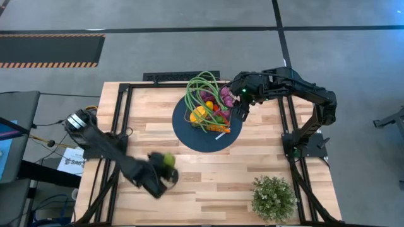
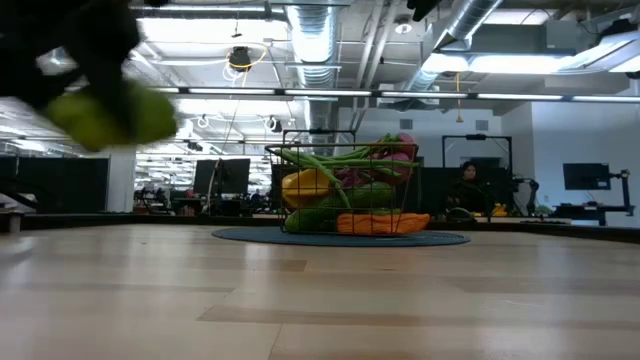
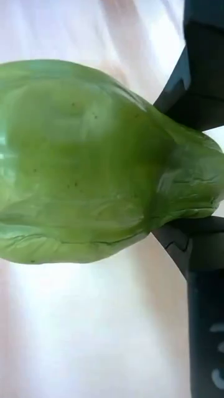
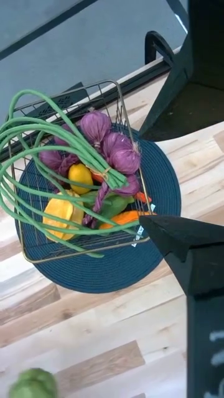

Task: Build produce basket
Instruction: Put the chayote into the wire basket

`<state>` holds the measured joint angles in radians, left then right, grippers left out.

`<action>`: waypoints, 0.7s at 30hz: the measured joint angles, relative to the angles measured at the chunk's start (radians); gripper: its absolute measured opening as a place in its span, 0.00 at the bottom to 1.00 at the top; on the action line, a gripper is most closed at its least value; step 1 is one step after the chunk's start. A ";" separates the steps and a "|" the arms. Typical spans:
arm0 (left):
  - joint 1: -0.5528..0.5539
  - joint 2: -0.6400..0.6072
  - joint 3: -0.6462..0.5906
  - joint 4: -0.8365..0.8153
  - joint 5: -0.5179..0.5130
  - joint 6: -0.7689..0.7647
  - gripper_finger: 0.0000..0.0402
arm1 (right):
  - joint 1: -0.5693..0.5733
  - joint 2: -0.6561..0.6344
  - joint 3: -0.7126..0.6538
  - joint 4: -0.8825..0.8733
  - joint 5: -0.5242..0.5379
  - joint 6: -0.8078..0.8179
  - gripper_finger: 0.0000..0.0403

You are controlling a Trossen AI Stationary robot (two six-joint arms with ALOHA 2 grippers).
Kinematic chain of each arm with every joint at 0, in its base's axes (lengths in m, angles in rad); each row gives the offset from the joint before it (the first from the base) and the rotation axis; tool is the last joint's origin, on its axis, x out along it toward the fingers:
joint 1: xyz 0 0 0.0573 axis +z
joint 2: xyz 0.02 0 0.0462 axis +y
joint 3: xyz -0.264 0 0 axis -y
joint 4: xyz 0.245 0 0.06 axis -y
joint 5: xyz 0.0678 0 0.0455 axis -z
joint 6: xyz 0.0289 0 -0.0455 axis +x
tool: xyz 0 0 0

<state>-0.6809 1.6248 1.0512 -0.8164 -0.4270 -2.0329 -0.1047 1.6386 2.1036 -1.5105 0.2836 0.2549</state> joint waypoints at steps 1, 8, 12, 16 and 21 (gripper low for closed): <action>0.022 -0.043 0.000 -0.016 -0.047 0.056 0.35 | 0.000 0.000 0.000 0.000 0.000 0.006 0.56; 0.287 -0.326 0.001 -0.075 -0.191 0.637 0.35 | 0.000 0.000 0.000 0.000 0.000 0.032 0.54; 0.485 -0.421 0.001 -0.024 -0.167 0.982 0.35 | -0.001 0.000 0.000 0.001 0.001 0.057 0.50; 0.683 -0.443 0.001 0.095 -0.046 1.277 0.35 | -0.003 0.000 0.000 0.001 0.004 0.100 0.45; 0.870 -0.393 0.001 0.339 0.161 1.546 0.35 | -0.003 0.000 0.000 0.004 0.007 0.158 0.37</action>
<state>0.1892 1.2317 1.0524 -0.4772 -0.2659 -0.4865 -0.1078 1.6386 2.1040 -1.5068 0.2904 0.4129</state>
